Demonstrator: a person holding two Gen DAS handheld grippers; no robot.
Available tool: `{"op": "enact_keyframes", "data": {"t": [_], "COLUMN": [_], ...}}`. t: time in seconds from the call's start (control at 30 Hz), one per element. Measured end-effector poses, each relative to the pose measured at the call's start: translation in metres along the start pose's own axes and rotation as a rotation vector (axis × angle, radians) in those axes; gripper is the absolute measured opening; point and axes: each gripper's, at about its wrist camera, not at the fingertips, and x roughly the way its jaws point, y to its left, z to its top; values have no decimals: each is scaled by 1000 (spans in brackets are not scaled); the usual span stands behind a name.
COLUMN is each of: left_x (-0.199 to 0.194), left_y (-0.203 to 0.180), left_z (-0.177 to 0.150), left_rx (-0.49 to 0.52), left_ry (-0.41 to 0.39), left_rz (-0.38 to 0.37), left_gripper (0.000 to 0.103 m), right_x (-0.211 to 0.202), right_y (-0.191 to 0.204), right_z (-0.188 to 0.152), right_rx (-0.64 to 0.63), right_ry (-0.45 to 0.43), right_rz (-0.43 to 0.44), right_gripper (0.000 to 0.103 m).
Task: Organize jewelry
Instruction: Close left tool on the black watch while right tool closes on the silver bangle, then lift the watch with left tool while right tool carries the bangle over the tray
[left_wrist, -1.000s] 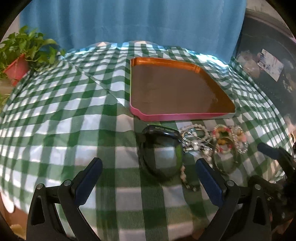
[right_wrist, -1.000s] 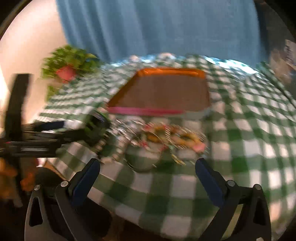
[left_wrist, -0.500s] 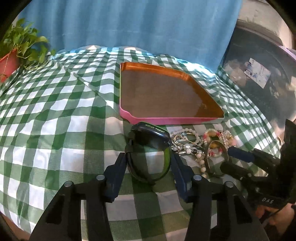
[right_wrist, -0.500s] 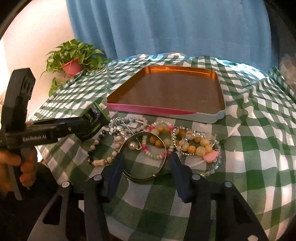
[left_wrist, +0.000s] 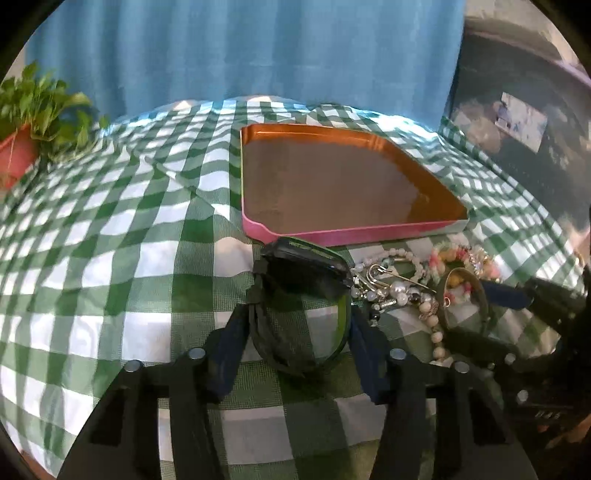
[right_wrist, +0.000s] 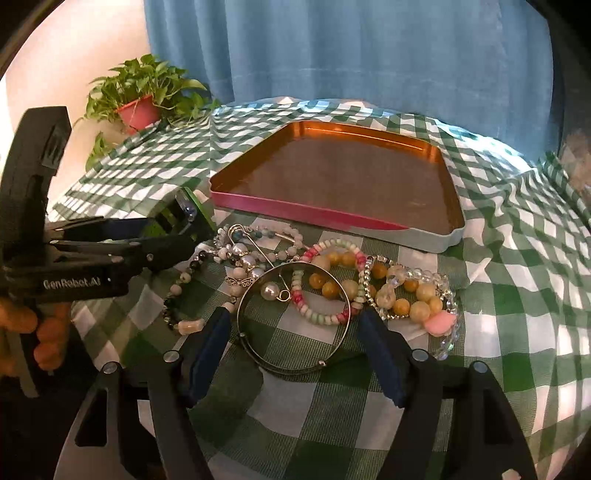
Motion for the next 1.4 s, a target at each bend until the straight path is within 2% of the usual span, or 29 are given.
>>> {"op": "enact_keyframes", "data": {"t": [0.13,0.27,0.4,0.5,0.57,0.63,0.7,0.77,0.8,0.83,0.87,0.9,1.13,1.3,1.4], "left_x": [-5,-23,-26,-24,-23,-21,-18,-15,-13,-13,-11,-11,-12,-19,-27], "left_y": [13,17,5,2,3,3,1,-1,-3,-4,-8,-10,-7,0,-1], "left_z": [-2,-20,-26,-23,-22,-20,-17,-15,-13,-13,-13,-13,-9,-6,-5], "left_rx": [-76,-134,-70,-56,-66,-72,-65,-48,-35,-20,15,39,4,-62,-69], "left_ry": [6,13,19,14,9,8,7,6,8,9,13,16,46,64,76], "left_rz": [-57,-42,-26,-17,-27,-37,-38,-24,-17,-6,39,67,56,52,80], "left_gripper": [49,49,50,53,60,64,68,68,68,62,53,51,46,46,46], "right_x": [-9,-31,-37,-34,-30,-26,-22,-18,-18,-18,-19,-21,-24,-28,-32], "right_y": [-7,-8,-13,-11,-8,-6,-1,5,4,2,1,-2,-6,-24,-27], "right_z": [-1,-9,-22,-23,-24,-24,-24,-23,-23,-23,-23,-22,-20,-19,-16], "right_rx": [24,16,64,58,46,32,1,-36,-33,-26,-25,-16,-2,113,188], "right_ry": [-14,-48,-5,6,18,25,31,29,30,29,26,20,12,-3,-25], "right_rz": [22,-21,-5,-3,-19,-31,-42,-68,-64,-60,-66,-58,-38,-39,-28], "right_gripper": [59,59,59,60,60,66,77,78,78,77,71,59,59,59,59]}}
